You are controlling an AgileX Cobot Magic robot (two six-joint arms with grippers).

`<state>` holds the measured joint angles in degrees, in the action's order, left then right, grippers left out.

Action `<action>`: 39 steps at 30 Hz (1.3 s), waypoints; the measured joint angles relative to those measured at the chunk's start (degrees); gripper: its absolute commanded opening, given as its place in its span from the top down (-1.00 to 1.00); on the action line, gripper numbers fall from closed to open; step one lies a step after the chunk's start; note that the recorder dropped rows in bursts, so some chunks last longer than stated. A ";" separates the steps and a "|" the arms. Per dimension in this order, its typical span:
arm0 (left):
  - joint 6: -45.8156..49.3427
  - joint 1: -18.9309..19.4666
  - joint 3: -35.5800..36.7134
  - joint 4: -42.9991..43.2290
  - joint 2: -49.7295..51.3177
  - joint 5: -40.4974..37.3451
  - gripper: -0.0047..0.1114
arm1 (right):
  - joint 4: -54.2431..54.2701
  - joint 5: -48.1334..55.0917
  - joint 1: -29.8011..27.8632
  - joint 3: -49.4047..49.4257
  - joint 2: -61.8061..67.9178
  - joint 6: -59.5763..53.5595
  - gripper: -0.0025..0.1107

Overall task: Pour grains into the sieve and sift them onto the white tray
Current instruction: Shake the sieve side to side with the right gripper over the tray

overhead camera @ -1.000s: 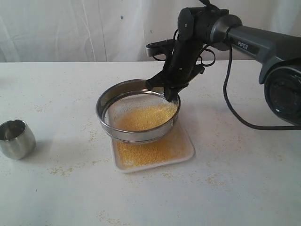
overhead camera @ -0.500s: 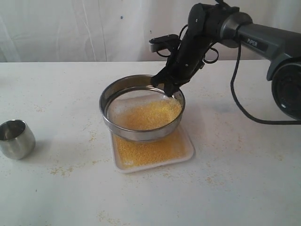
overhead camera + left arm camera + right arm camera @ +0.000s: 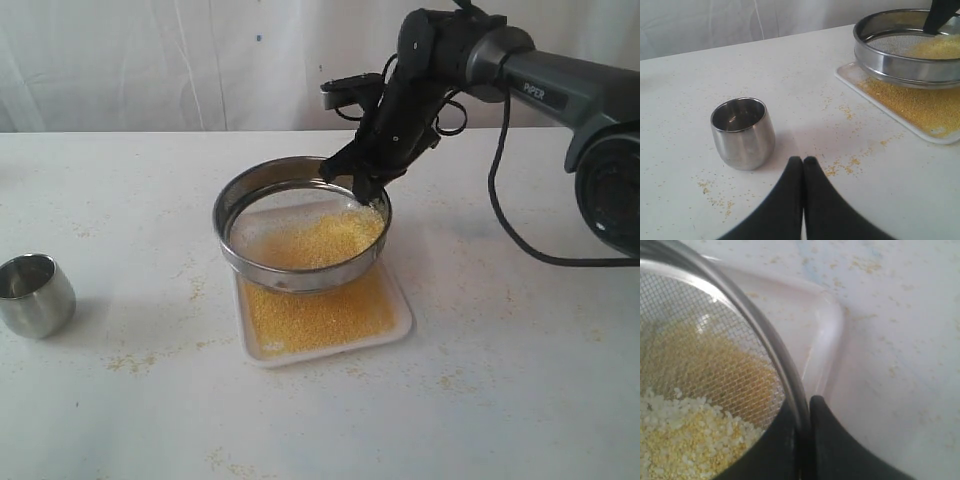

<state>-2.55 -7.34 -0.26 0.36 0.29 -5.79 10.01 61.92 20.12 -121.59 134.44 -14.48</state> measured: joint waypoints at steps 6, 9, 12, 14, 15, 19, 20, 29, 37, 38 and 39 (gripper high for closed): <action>0.00 0.00 0.00 0.00 0.00 0.00 0.92 | 4.64 2.01 -0.60 0.00 -0.10 -7.30 0.96; 0.00 0.00 0.00 0.00 0.00 0.00 0.92 | 0.48 -0.31 0.24 0.00 0.26 3.46 0.96; 0.00 0.00 0.00 0.00 0.00 0.00 0.92 | 4.24 0.82 -0.14 0.00 0.13 -7.73 0.96; 0.00 0.00 0.00 0.00 0.00 0.00 0.92 | 1.30 1.25 0.11 0.00 -0.10 -3.13 0.96; 0.00 0.00 0.00 0.00 0.00 0.00 0.92 | 0.48 0.39 0.33 0.00 0.16 0.46 0.96; 0.00 0.00 0.00 0.00 0.00 0.00 0.92 | 3.69 1.39 0.08 0.00 0.02 -7.45 0.96; 0.00 0.00 0.00 0.00 0.00 0.00 0.92 | 2.29 1.33 0.08 0.00 -0.09 -4.36 0.96; 0.00 0.00 0.00 0.00 0.00 0.00 0.92 | 8.45 0.85 -0.29 0.00 0.22 -7.27 0.96; 0.00 0.00 0.00 0.00 0.00 0.00 0.92 | 8.92 2.68 -0.42 -0.20 -0.02 -10.36 0.96; 0.00 0.00 0.00 0.00 0.00 0.00 0.92 | 6.49 2.57 -0.29 -0.20 -0.11 -6.46 0.96; 0.00 0.00 0.00 0.00 0.00 0.00 0.92 | 5.11 1.48 -0.04 -0.20 -0.11 -1.90 0.96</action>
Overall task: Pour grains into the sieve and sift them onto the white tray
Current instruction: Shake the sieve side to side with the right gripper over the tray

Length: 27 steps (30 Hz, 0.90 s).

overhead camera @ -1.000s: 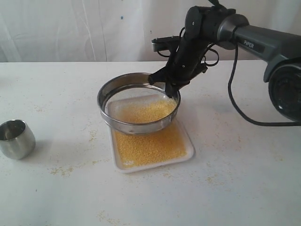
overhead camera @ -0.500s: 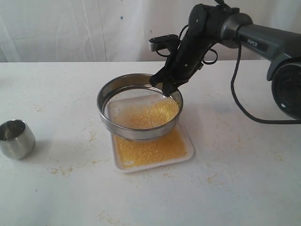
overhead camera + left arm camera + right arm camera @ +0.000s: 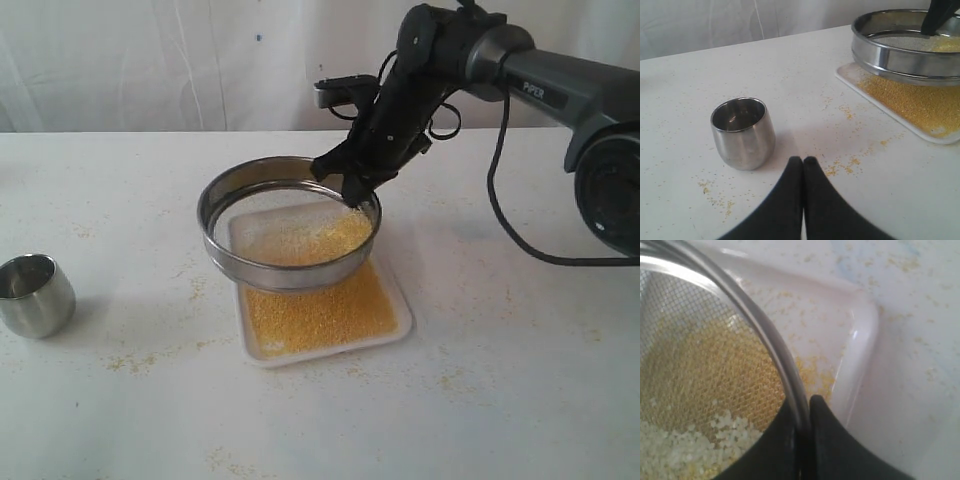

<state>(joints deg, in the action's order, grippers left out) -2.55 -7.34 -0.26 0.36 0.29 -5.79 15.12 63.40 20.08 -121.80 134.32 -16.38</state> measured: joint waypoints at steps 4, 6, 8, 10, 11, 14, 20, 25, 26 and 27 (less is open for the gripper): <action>0.00 0.00 0.00 0.00 0.00 0.00 0.92 | 3.65 0.86 -0.23 -0.25 0.13 -9.62 0.96; 0.00 0.00 0.00 0.00 0.00 0.00 0.92 | 0.48 0.58 0.30 -0.25 0.01 -1.76 0.96; 0.00 0.00 0.00 0.00 0.00 0.00 0.92 | 1.71 -1.06 0.41 -0.25 0.42 -1.31 0.96; 0.00 0.00 0.00 0.00 0.00 0.00 0.92 | 3.47 0.23 0.41 -0.25 0.27 -8.26 0.96; 0.00 0.00 0.00 0.00 0.00 0.00 0.92 | 1.86 0.94 0.41 -0.25 0.05 -6.04 0.96; 0.00 0.00 0.00 0.00 0.00 0.00 0.92 | -0.49 0.12 0.85 -0.25 0.28 1.00 0.96; 0.00 0.00 0.00 0.00 0.00 0.00 0.92 | -8.95 4.34 1.84 -0.85 0.22 6.00 0.96; 0.00 0.00 0.00 0.00 0.00 0.00 0.92 | -8.85 5.92 1.71 -1.08 -0.02 6.92 0.96; 0.00 0.00 0.00 0.00 0.00 0.00 0.92 | -8.17 6.19 1.85 -1.08 -0.17 6.40 0.96; 0.00 0.00 0.00 0.00 0.00 0.00 0.92 | -7.92 6.19 2.13 -1.08 -0.32 5.98 0.96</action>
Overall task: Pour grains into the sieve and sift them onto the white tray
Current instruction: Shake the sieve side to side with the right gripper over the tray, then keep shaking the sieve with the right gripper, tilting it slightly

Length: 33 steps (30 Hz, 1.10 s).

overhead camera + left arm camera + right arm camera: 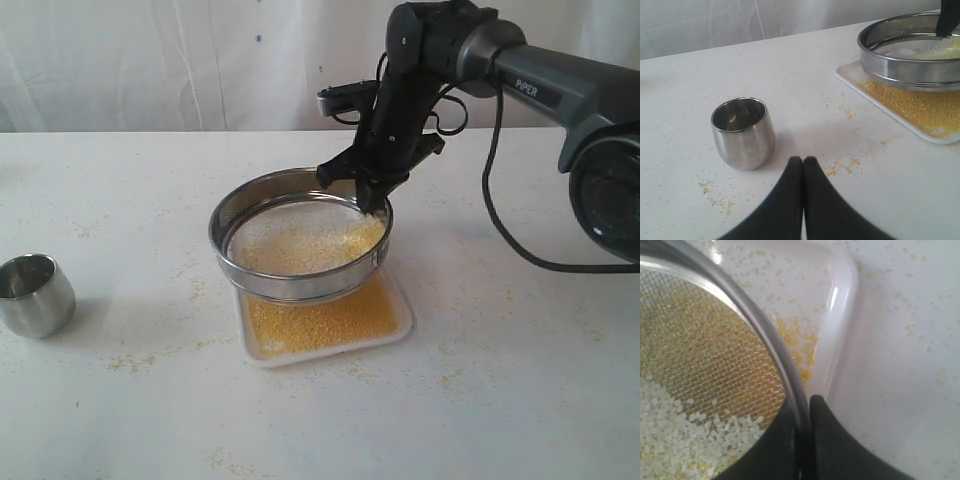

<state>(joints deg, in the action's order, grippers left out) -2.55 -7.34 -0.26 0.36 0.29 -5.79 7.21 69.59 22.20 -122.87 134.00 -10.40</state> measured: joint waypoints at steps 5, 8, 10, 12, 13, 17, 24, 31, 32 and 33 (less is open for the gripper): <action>0.00 0.00 0.00 0.00 0.00 0.00 0.92 | -1.12 -0.46 0.77 -1.12 -0.24 2.05 0.96; 0.00 0.00 0.00 0.00 0.00 0.00 0.92 | 2.57 -0.30 0.77 0.05 -0.72 -0.09 0.96; 0.00 0.00 0.00 0.00 0.00 0.00 0.92 | 2.30 -1.65 1.56 0.85 -0.98 -3.25 0.96; 0.00 0.00 0.00 0.00 0.00 0.00 0.92 | -5.17 -6.26 2.24 0.98 -0.98 4.95 0.96; 0.00 0.00 0.00 0.00 0.00 0.00 0.92 | -6.58 -5.84 1.83 0.85 -0.98 6.69 0.96; 0.00 0.00 0.00 0.00 0.00 0.00 0.92 | -0.36 0.33 0.13 0.76 -1.21 -4.34 0.96; 0.00 0.00 0.00 0.00 0.00 0.00 0.92 | 1.49 0.11 1.17 0.76 -1.79 -5.80 0.96; 0.00 0.00 0.00 0.00 0.00 0.00 0.92 | 2.74 -1.31 0.48 0.86 -1.55 -5.08 0.96; 0.00 0.00 0.00 0.00 0.00 0.00 0.92 | 1.08 -3.58 0.82 0.86 -1.55 -0.03 0.96; 0.00 0.00 0.00 0.00 0.00 0.00 0.92 | 1.26 -5.93 0.87 0.86 -1.41 2.40 0.96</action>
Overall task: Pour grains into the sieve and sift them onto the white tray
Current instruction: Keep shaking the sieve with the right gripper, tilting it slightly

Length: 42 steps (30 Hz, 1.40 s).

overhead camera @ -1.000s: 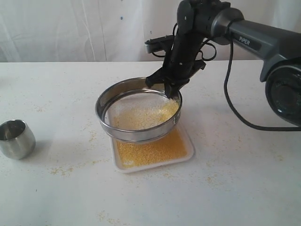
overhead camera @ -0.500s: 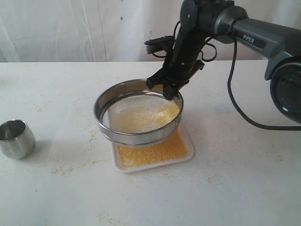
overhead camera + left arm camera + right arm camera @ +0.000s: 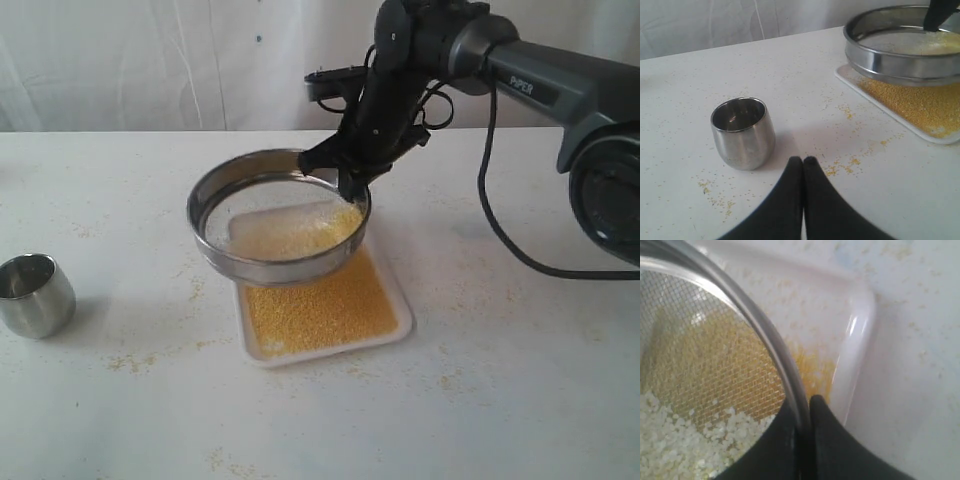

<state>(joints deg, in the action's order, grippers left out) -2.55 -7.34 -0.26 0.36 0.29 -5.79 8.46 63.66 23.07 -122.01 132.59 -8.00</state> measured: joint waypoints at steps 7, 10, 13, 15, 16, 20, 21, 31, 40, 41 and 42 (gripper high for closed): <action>0.00 0.00 0.00 0.00 0.00 0.00 0.92 | 6.82 0.14 0.91 1.50 -0.46 -9.25 0.96; 0.00 0.00 0.00 0.00 0.00 0.00 0.92 | 3.96 -2.32 0.41 1.96 0.15 -2.26 0.96; 0.00 0.00 0.00 0.00 0.00 0.00 0.92 | 4.71 3.48 -0.35 2.49 0.04 -8.04 0.96; 0.00 0.00 0.00 0.00 0.00 0.00 0.92 | 2.73 3.22 0.24 2.89 0.04 -10.09 0.96; 0.00 0.00 0.00 0.00 0.00 0.00 0.92 | 0.95 0.76 0.55 2.92 0.04 -8.62 0.96; 0.00 0.00 0.00 0.00 0.00 0.00 0.92 | 3.18 0.82 0.21 2.65 0.16 -3.61 0.96; 0.00 0.00 0.00 0.00 0.00 0.00 0.92 | 5.04 2.57 -0.05 2.65 0.16 -6.66 0.96; 0.00 0.00 0.00 0.00 0.00 0.00 0.92 | 5.51 3.10 0.56 2.90 -0.10 -7.34 0.96; 0.00 0.00 0.00 0.00 0.00 0.00 0.92 | 2.31 2.89 0.19 1.92 -0.77 -4.34 0.96; 0.00 0.00 0.00 0.00 0.00 0.00 0.92 | 2.31 2.79 0.19 1.92 -0.88 -6.83 0.96; 0.00 0.00 0.00 0.00 0.00 0.00 0.92 | 1.82 0.76 0.34 1.92 -0.88 -8.13 0.96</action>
<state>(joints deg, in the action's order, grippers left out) -2.55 -7.34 -0.26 0.36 0.29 -5.79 10.29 64.42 23.41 -120.10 131.71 -16.14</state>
